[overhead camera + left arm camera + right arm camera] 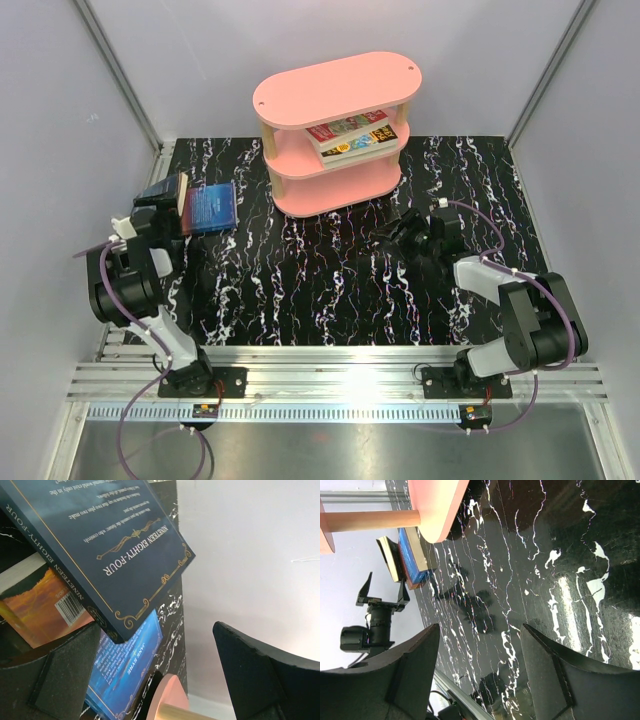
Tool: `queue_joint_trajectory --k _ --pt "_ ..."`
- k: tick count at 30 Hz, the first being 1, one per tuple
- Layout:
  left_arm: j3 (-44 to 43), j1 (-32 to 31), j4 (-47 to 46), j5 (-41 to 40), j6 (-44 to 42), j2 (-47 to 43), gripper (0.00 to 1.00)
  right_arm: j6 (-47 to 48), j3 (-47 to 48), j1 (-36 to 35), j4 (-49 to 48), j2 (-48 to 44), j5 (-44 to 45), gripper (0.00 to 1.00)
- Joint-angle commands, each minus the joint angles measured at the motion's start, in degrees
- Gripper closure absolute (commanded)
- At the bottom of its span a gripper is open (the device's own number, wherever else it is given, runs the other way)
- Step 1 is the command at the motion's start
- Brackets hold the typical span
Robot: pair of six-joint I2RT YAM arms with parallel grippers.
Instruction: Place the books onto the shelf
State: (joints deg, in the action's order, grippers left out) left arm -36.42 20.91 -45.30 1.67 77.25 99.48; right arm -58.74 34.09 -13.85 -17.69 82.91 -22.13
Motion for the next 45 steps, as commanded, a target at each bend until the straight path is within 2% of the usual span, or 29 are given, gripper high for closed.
queue_joint_trajectory --k 1,7,8,11,12,14,15,16,19,23,25,29,34,38,41,45 --pt "-3.56 -0.16 1.08 -1.32 0.00 1.06 0.01 1.61 1.16 -0.30 -1.56 0.06 -0.46 0.28" --pt "-6.81 0.10 5.57 -3.87 -0.97 3.08 0.05 2.05 1.42 -0.30 -0.85 0.49 -0.37 0.28" --pt "-7.34 0.27 5.57 -3.61 -0.79 4.30 0.08 2.05 1.33 -0.39 -0.85 0.58 -0.37 0.28" --pt "-9.10 0.80 4.26 -2.29 0.35 7.11 0.23 2.05 1.42 -0.30 -0.85 0.93 -0.46 0.28" --pt "-9.62 0.89 3.64 -1.94 0.53 7.74 0.36 2.14 1.51 -0.22 -0.76 1.02 -0.54 0.29" --pt "-11.64 0.98 3.55 -1.94 0.53 9.49 0.55 2.75 1.95 -0.22 -0.07 0.93 -0.55 0.30" --pt "-12.35 1.15 3.81 -0.28 0.09 9.85 0.71 2.93 2.12 -0.30 0.64 0.67 -0.55 0.30" --pt "-12.96 1.07 3.99 0.08 -0.17 10.29 0.81 3.28 2.13 -0.30 0.99 0.32 -0.37 0.30" --pt "-14.29 1.42 4.95 0.44 -2.01 10.38 1.00 3.89 2.21 -0.30 2.31 -0.64 0.16 0.30" --pt "-14.64 0.81 8.03 -0.79 -8.24 5.48 1.00 4.25 1.78 -0.30 3.19 -2.14 0.77 0.30" --pt "-14.99 -1.21 12.41 -4.38 -14.04 2.14 1.00 4.16 1.33 -0.30 3.19 -2.93 0.86 0.31" --pt "-16.65 -7.01 18.92 -12.99 -24.32 -8.57 1.00 4.42 1.16 -0.30 3.45 -4.69 0.51 0.33" --pt "-23.24 -19.92 26.92 -28.89 -41.99 -15.98 1.00 6.09 0.90 -0.39 6.79 -9.34 2.26 0.34" --pt "-27.37 -26.87 25.18 -34.28 -49.82 -20.37 1.00 6.53 0.46 -0.30 8.37 -12.51 2.97 0.34" --pt "-31.49 -35.28 20.01 -36.90 -59.21 -21.00 1.00 6.71 -0.42 -0.39 8.82 -14.88 2.80 0.34" --pt "-34.85 -44.95 11.76 -45.15 -80.44 -20.47 1.00 7.85 0.62 -0.65 4.87 -17.17 -2.47 0.39"
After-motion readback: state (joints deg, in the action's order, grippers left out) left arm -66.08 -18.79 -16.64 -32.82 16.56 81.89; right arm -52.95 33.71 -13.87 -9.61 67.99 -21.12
